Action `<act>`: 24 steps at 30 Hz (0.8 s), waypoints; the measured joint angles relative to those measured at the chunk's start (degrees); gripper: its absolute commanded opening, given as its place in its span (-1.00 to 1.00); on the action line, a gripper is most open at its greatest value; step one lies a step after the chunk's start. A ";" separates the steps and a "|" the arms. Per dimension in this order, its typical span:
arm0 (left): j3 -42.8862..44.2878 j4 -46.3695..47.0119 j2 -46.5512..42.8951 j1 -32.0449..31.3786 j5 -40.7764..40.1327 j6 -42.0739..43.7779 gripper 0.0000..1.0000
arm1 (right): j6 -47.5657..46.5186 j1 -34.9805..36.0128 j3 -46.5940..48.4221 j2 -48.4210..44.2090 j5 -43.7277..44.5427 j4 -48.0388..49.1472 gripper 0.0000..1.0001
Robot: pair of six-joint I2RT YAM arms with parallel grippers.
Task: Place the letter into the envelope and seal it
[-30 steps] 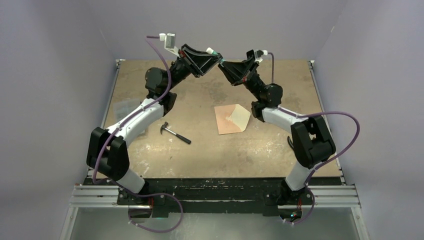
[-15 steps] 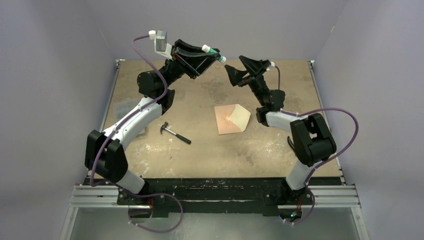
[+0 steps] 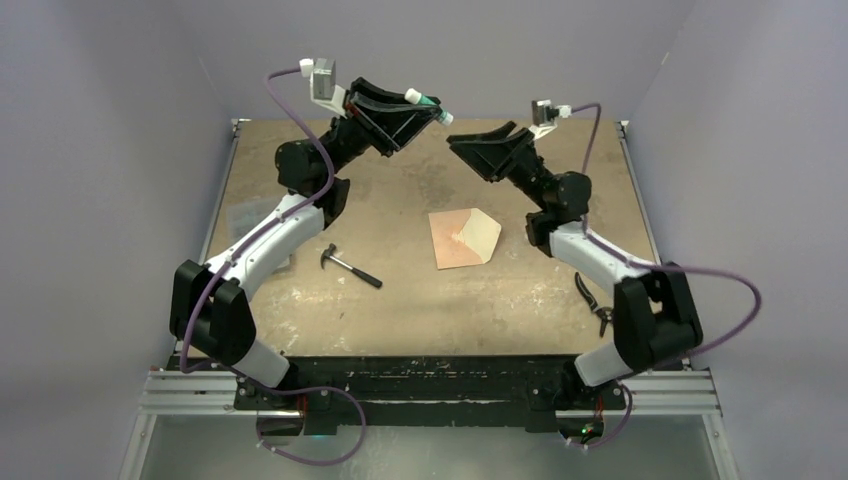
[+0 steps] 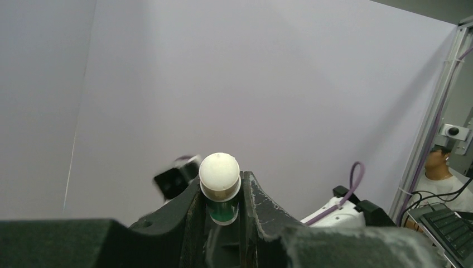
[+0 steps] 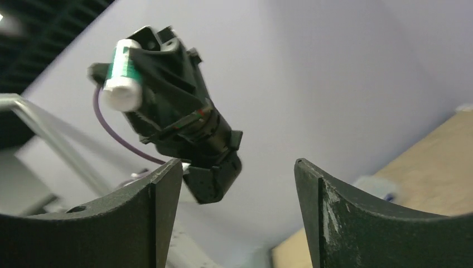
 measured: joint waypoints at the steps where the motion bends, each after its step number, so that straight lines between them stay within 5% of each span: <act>1: 0.04 -0.92 0.00 0.00 -0.24 -0.13 -1.00 | -6.08 0.02 0.35 -2.67 0.11 -3.19 0.48; 6: 0.52 -7.26 0.09 -0.20 -1.49 -0.76 -1.00 | -37.79 0.09 7.58 -12.94 4.72 -22.40 0.45; 12: 1.20 -9.77 0.96 -0.90 -1.66 -2.58 -1.00 | -63.82 0.07 13.57 -15.72 6.25 -32.85 0.30; 18: 1.22 -10.93 0.96 -0.94 -1.64 -2.73 -1.00 | -77.55 0.07 16.41 -14.36 2.54 -41.00 0.54; 24: 1.22 -11.61 0.96 -0.94 -1.38 -2.71 -1.00 | -82.31 -0.11 17.22 -14.23 -0.59 -43.91 0.53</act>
